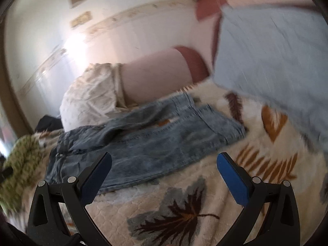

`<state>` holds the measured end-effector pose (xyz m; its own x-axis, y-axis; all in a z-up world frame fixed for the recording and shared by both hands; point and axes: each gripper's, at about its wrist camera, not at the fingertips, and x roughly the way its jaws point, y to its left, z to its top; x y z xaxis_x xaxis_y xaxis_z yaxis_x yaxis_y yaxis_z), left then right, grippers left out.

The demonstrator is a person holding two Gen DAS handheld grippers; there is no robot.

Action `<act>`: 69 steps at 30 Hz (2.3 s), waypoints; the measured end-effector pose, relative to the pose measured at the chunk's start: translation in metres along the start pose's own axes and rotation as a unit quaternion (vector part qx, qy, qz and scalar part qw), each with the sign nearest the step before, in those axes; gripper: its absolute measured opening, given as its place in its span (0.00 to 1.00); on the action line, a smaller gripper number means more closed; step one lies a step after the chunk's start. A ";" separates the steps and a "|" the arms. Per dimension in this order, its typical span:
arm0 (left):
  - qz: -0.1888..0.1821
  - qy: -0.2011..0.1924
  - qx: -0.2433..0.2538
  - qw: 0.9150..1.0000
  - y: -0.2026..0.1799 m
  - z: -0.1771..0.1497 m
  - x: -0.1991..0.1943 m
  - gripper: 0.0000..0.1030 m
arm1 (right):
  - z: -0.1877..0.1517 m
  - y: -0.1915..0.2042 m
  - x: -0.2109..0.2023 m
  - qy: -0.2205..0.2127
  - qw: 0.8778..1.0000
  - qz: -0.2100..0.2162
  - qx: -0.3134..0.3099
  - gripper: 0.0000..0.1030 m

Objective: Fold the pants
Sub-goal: 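Move both grippers toward the waistband of the blue jeans, then grasp the jeans waistband with the left gripper while the right gripper grasps it too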

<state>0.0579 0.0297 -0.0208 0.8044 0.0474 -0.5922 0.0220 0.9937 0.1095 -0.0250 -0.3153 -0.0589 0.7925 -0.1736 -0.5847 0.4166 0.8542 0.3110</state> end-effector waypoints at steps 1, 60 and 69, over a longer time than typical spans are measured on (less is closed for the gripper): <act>0.006 0.001 -0.003 1.000 0.005 0.002 0.010 1.00 | 0.001 -0.006 0.006 0.009 1.000 -0.002 0.017 1.00; -0.051 0.197 -0.033 0.979 0.058 0.172 0.375 0.47 | 0.204 -0.046 0.371 0.217 0.976 -0.002 0.032 0.78; -0.122 0.223 -0.084 0.964 0.053 0.173 0.389 0.15 | 0.208 -0.034 0.376 0.220 0.975 -0.003 0.019 0.78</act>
<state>0.4745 0.0836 -0.1066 0.4524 -0.1872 -0.8719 0.0516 0.9816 -0.1840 0.3511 -0.5116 -0.1337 0.5257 0.0556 -0.8489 0.4440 0.8332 0.3295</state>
